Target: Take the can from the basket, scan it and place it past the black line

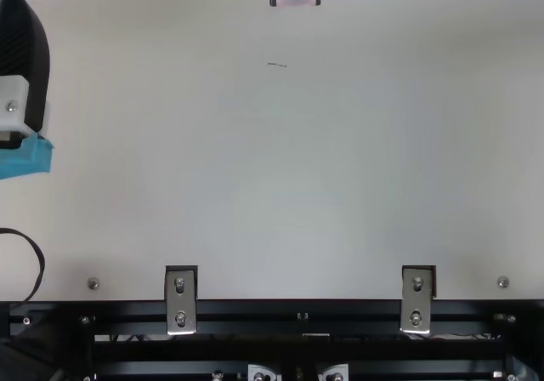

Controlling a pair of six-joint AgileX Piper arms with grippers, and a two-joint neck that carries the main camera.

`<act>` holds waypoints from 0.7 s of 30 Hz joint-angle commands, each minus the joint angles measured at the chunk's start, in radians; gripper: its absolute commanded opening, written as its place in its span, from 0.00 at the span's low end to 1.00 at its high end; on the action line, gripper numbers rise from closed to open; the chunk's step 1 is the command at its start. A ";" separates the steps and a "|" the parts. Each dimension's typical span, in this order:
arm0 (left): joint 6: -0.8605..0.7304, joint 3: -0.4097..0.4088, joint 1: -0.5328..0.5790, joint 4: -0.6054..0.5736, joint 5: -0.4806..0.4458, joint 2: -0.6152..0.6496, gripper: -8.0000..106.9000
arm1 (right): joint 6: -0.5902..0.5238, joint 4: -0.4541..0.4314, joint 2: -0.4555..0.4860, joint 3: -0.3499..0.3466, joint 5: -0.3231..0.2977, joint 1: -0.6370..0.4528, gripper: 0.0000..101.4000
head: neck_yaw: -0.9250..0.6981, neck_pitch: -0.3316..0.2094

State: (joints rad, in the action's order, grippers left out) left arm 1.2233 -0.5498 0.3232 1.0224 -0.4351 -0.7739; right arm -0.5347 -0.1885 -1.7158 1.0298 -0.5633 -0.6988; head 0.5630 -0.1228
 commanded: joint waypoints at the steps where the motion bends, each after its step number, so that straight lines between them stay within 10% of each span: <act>1: 0.000 0.000 0.000 0.000 0.000 0.000 0.85 | 0.000 0.000 0.000 0.000 0.000 0.000 1.00 | 0.025 -0.047; 21: 0.000 0.000 0.000 0.000 0.000 0.000 0.85 | -0.055 0.058 0.195 0.046 -0.097 0.045 1.00 | 0.025 -0.047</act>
State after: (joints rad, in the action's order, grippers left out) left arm 1.2233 -0.5498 0.3232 1.0224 -0.4351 -0.7739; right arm -0.5824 -0.1327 -1.5591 1.0713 -0.6556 -0.6584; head 0.5630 -0.1228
